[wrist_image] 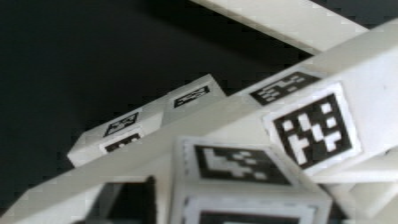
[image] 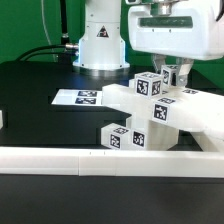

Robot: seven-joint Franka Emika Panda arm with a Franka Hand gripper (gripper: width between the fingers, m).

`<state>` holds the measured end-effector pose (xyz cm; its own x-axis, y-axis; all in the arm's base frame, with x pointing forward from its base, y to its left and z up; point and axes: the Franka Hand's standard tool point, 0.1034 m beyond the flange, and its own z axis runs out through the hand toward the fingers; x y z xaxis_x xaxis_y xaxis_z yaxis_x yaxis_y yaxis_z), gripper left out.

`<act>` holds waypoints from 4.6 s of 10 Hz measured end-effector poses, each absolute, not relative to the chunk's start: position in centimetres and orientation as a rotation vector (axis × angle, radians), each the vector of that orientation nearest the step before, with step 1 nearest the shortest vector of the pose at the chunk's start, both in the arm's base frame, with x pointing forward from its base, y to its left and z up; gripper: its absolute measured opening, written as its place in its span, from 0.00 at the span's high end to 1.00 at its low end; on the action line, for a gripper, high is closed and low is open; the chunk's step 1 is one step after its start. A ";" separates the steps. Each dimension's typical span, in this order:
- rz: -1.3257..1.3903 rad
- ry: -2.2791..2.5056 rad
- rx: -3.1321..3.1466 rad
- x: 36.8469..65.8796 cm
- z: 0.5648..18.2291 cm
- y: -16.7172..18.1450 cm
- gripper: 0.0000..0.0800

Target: Assemble chair

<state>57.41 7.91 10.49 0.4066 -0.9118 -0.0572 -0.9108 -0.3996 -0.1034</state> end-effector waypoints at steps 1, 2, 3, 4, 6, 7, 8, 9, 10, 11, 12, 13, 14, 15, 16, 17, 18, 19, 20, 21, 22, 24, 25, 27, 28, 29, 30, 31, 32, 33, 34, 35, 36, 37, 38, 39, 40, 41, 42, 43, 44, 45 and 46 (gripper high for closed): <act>-0.004 1.644 -2.540 57.4 10.5 8.0 0.40; 0.010 1.613 -2.562 57.5 10.7 8.2 0.22; -0.001 1.472 -2.645 57.7 10.9 8.4 0.22; -0.009 1.364 -2.702 57.7 10.9 8.4 0.20; -0.020 1.185 -2.787 57.7 10.8 8.3 0.19; -0.027 1.055 -2.840 57.7 10.8 8.3 0.19; -0.026 0.877 -2.922 57.6 10.8 8.3 0.19; -0.039 0.666 -3.000 57.7 10.8 8.3 0.19; -0.029 0.487 -3.049 57.8 10.8 8.2 0.19; -0.028 0.330 -3.079 57.9 10.8 8.3 0.19; -0.028 0.175 -3.108 58.0 10.8 8.4 0.19; -0.029 0.069 -3.121 57.9 10.7 8.6 0.19; -0.031 -0.012 -3.122 58.0 10.7 8.6 0.19; -0.032 -0.084 -3.119 58.0 10.7 8.3 0.33; -0.032 -0.078 -3.119 57.9 10.7 8.1 0.33; -0.033 -0.076 -3.119 57.9 10.6 8.1 0.50; -0.033 -0.076 -3.119 57.9 10.6 8.1 0.50; -0.032 -0.076 -3.119 57.9 10.6 8.1 0.65; -0.032 -0.070 -3.119 57.9 10.6 8.1 0.66; -0.032 -0.045 -3.120 57.9 10.6 8.1 0.66; -0.032 -0.033 -3.120 57.9 10.6 8.1 0.66; -0.030 0.146 -3.114 57.9 10.6 8.2 0.66; -0.029 0.225 -3.109 57.9 10.6 8.2 0.66; -0.031 0.468 -3.080 57.9 10.6 8.2 0.66; -0.047 0.585 -3.056 57.9 10.5 8.3 0.66; -0.056 0.718 -3.021 58.0 10.5 8.4 0.66; -0.060 0.837 -2.980 58.1 10.5 8.5 0.66; -0.060 0.984 -2.919 58.1 10.5 8.5 0.66; -0.054 1.102 -2.865 58.1 10.5 8.6 0.66; -0.047 1.210 -2.810 58.2 10.5 8.7 0.66; -0.039 1.326 -2.748 58.2 10.5 8.8 0.66; -0.036 1.395 -2.711 58.2 10.5 9.0 0.66; -0.028 1.474 -2.663 58.2 10.5 9.0 0.66; -0.022 1.524 -2.629 58.2 10.5 9.1 0.66; -0.024 1.479 -2.655 58.2 10.5 9.1 0.66; -0.022 1.450 -2.672 58.1 10.5 9.1 0.66; -0.018 1.440 -2.679 58.2 10.6 9.2 0.44; -0.020 1.419 -2.690 58.2 10.6 9.2 0.28; -0.029 1.287 -2.756 58.2 10.6 9.2 0.28; -0.035 1.197 -2.798 58.3 10.6 9.2 0.21; -0.042 1.086 -2.843 58.3 10.6 9.1 0.19; -0.047 0.977 -2.887 58.2 10.6 9.2 0.19; -0.049 0.852 -2.940 58.2 10.6 9.2 0.19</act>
Offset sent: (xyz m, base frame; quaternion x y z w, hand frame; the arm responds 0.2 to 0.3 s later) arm 0.0030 0.0126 0.0078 0.0111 -0.0156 -0.1822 0.9831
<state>58.16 9.25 10.61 0.8449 -0.5348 0.0085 -0.5323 -0.8422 -0.0862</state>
